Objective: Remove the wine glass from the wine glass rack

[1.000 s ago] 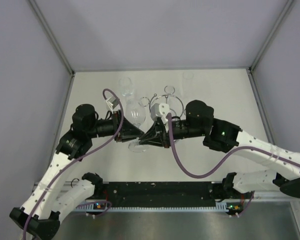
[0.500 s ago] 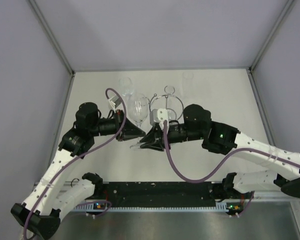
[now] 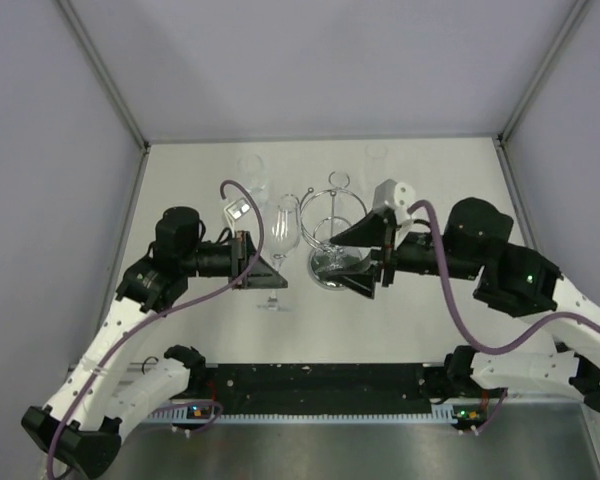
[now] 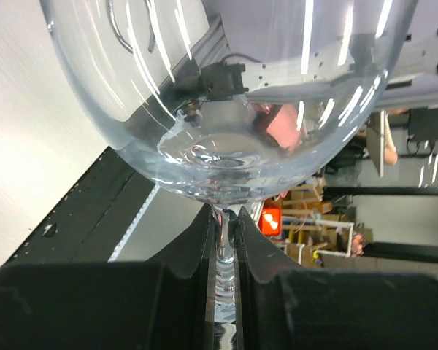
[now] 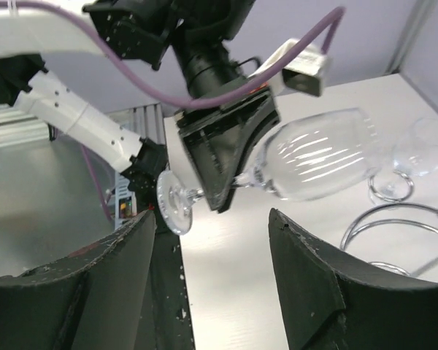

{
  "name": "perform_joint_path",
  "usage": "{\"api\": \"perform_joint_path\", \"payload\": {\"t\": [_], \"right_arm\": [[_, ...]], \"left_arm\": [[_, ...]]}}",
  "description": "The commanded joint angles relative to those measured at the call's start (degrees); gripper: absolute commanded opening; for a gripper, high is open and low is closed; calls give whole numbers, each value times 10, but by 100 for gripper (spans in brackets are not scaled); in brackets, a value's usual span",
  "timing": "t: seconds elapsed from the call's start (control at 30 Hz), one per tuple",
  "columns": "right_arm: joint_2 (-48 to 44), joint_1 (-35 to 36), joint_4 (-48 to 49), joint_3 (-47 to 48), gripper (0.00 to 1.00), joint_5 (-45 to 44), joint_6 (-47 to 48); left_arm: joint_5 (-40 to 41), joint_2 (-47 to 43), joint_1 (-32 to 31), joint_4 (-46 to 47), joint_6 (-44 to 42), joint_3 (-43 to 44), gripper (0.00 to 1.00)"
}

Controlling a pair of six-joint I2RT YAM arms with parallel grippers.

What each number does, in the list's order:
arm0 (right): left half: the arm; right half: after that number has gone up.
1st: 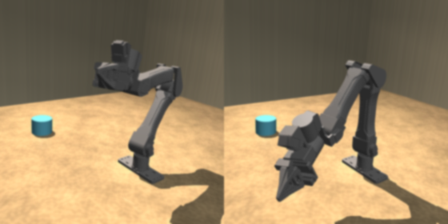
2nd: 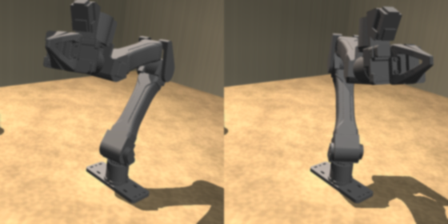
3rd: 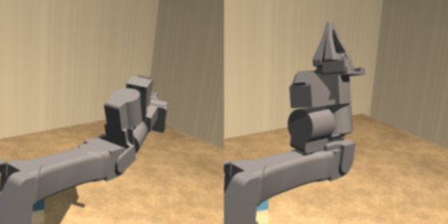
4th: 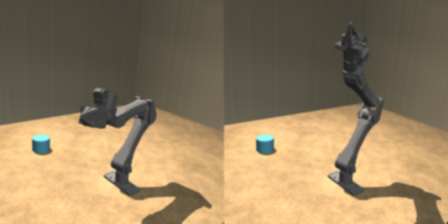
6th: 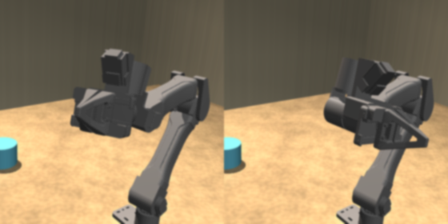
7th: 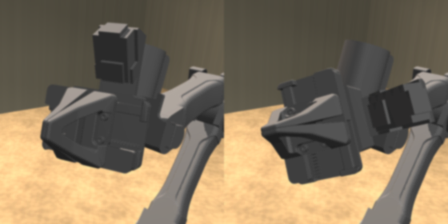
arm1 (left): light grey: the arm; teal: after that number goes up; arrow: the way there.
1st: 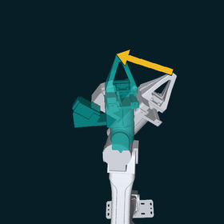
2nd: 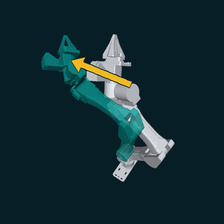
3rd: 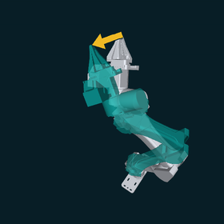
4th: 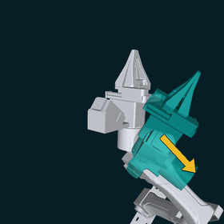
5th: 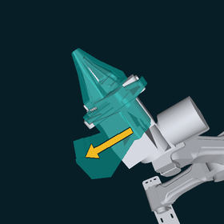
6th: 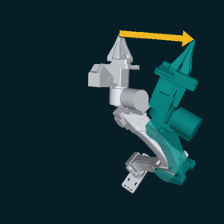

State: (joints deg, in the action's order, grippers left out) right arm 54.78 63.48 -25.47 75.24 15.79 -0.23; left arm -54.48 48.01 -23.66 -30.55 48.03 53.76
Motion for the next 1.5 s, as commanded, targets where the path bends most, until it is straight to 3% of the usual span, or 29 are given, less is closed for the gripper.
{"api": "perform_joint_path", "payload": {"t": [0.0,0.23,0.43,0.73,0.97,1.47], "right_arm": [[11,-51,-53,76,64,17,-49],[100,-140,-115,182,64,135,-97],[175,-185,-137,263,65,246,-126],[217,-201,-140,258,59,388,-150],[237,-201,-140,243,58,434,-159],[263,-165,-143,214,56,440,-144]], "left_arm": [[-69,-27,-4,-27,-132,48,0],[-92,-47,-37,-101,-231,36,0],[-93,-79,-81,-110,-261,23,0],[-75,-98,-110,-124,-277,25,0],[-56,-84,-128,-136,-291,36,0],[-43,-72,-135,-147,-298,47,0]]}}
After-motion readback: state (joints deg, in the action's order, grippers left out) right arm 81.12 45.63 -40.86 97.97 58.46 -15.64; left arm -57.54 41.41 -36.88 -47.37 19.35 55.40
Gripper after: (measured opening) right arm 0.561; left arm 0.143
